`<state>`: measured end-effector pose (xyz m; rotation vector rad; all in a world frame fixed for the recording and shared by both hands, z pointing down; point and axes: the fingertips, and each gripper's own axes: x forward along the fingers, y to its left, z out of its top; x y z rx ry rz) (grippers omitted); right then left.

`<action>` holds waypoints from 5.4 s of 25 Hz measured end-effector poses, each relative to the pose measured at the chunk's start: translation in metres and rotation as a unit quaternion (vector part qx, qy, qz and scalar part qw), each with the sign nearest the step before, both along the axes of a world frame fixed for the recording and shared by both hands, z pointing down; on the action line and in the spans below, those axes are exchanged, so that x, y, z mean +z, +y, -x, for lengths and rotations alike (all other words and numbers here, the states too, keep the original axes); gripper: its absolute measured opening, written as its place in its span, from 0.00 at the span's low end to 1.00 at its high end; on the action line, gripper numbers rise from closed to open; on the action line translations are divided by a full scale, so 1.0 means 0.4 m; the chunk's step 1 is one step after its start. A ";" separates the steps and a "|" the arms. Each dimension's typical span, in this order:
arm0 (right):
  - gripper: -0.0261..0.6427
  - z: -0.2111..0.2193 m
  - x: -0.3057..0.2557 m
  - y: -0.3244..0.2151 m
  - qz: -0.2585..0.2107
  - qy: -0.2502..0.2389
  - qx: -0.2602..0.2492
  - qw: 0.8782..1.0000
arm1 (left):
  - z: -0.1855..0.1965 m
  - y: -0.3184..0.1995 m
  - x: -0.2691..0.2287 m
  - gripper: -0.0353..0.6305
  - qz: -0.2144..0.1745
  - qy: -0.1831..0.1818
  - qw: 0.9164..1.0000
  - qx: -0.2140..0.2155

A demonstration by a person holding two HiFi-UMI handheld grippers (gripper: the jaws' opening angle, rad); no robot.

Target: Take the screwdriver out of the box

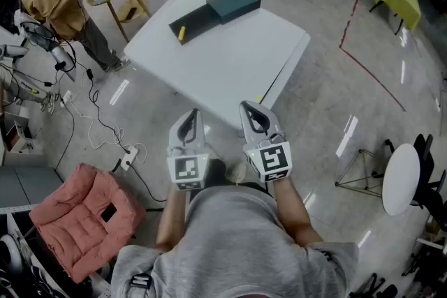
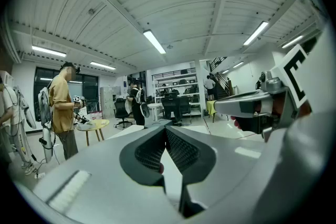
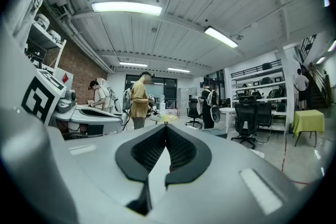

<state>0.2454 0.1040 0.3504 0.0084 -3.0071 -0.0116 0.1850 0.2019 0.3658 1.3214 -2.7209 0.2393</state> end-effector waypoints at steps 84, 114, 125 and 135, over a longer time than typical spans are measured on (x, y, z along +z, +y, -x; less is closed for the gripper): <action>0.33 1.236 0.624 -0.116 0.223 0.325 0.094 0.914 | 1.196 -0.207 0.460 0.07 0.109 0.172 0.975 0.093; 0.23 1.244 0.655 -0.078 0.223 0.397 0.084 0.886 | 1.206 -0.204 0.464 0.07 0.112 0.177 0.974 0.083; 0.16 1.205 0.646 -0.077 0.236 0.406 0.094 0.878 | 1.187 -0.209 0.438 0.07 0.109 0.166 0.976 0.084; 0.16 1.187 0.595 -0.100 0.224 0.374 0.095 0.895 | 1.171 -0.202 0.405 0.07 0.105 0.148 0.980 0.085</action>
